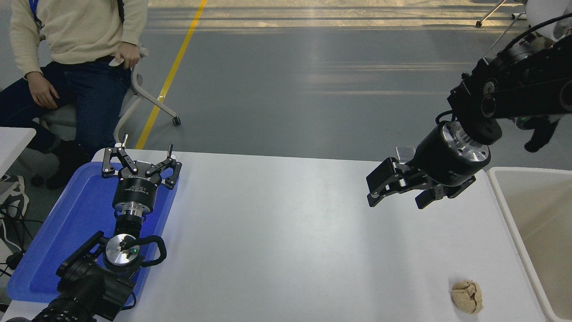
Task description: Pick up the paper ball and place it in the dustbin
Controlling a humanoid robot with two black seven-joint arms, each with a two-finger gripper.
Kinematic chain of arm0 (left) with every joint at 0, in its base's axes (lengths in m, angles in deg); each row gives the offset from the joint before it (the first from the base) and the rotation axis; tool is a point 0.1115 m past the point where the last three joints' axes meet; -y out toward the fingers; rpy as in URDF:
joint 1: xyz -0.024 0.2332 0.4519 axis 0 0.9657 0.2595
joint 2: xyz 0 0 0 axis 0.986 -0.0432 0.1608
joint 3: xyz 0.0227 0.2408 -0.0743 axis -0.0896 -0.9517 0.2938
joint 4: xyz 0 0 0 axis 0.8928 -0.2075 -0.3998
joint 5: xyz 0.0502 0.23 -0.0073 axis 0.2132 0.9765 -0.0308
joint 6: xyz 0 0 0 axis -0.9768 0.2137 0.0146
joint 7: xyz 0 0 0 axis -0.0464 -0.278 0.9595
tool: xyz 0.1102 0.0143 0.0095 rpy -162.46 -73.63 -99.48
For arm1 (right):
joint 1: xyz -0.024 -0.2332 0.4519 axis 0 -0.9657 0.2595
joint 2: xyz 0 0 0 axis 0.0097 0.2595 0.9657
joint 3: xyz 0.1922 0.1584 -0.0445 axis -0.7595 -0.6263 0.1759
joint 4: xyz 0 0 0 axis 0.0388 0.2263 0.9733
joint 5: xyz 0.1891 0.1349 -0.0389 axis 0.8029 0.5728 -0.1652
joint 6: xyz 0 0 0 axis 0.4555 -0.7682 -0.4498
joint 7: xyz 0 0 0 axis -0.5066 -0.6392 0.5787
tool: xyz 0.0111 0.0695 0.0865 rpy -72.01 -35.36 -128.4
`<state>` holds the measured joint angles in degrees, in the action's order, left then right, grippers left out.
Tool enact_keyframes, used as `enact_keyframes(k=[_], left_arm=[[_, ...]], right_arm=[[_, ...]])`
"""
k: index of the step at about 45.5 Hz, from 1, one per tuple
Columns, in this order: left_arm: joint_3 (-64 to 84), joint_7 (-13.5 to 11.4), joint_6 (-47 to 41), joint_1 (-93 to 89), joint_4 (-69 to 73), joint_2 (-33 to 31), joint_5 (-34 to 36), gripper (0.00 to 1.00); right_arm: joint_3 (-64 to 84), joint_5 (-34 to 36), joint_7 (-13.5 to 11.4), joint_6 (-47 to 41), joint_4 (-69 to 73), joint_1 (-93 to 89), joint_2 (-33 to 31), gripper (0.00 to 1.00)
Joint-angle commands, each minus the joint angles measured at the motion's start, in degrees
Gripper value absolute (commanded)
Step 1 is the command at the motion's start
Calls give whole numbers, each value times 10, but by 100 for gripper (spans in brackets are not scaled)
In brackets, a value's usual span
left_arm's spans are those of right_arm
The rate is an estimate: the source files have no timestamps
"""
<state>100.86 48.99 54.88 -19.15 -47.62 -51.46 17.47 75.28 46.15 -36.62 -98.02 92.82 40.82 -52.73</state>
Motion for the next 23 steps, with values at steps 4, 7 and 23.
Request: enact_keyframes(k=[4, 7, 23], left_arm=[[0, 0, 0, 0, 0, 0, 2, 100], [0, -1, 0, 0, 0, 0, 0, 100], [0, -1, 0, 0, 0, 0, 0, 100]], right_arm=[[7, 0, -3, 0, 0, 2, -1, 100], [6, -1, -3, 0, 0, 2, -1, 100], [-1, -11, -3, 0, -1, -3, 2, 100]])
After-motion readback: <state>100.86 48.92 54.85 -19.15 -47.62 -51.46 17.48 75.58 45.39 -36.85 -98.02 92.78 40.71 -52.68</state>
